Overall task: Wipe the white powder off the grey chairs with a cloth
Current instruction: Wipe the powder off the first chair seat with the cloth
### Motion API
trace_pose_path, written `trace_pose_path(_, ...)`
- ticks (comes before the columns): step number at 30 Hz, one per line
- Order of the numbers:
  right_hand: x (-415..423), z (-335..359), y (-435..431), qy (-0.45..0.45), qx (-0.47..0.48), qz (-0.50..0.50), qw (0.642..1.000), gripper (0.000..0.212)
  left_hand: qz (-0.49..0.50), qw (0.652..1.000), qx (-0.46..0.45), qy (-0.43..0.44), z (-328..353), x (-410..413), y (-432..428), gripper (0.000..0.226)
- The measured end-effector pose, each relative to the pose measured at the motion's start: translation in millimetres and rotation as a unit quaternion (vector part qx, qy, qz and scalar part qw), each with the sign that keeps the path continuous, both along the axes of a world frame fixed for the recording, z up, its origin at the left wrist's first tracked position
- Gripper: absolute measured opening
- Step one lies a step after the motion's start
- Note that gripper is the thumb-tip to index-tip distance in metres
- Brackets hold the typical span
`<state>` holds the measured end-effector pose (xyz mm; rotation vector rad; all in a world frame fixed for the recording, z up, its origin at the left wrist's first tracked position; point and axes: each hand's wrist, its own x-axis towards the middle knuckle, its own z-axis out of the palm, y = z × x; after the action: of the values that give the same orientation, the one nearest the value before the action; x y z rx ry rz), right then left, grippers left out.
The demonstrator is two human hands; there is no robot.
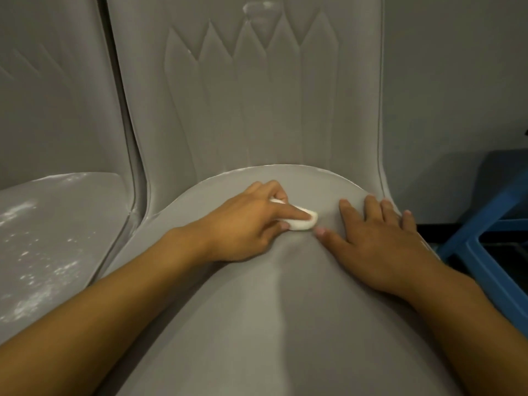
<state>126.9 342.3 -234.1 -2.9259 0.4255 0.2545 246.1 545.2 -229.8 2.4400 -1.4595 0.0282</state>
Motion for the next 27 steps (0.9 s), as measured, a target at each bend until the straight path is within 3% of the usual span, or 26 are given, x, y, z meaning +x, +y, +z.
trace_pose_path(5,-0.4,1.1,1.6,0.013,-0.004,0.009,1.0,0.087,0.191,0.98,-0.006,-0.055,-7.7,29.6,11.0,0.036)
trace_pose_path(13,3.1,-3.1,-0.8,-0.005,0.01,0.011,1.0,0.12,-0.013,0.999,0.029,0.017,3.7,7.7,-49.7,0.031)
trace_pose_path(17,4.0,-1.2,-2.4,0.011,0.005,0.019,1.0,0.119,-0.027,0.999,0.008,0.04,6.5,2.5,-13.8,0.036)
trace_pose_path(21,20.5,16.2,10.6,0.054,-0.002,0.082,0.995,0.115,0.127,0.991,0.039,-0.02,5.6,14.5,40.6,0.04)
trace_pose_path(27,84.9,31.8,71.3,0.002,0.059,0.258,0.964,0.08,0.384,0.917,0.084,-0.07,14.4,36.3,96.8,0.036)
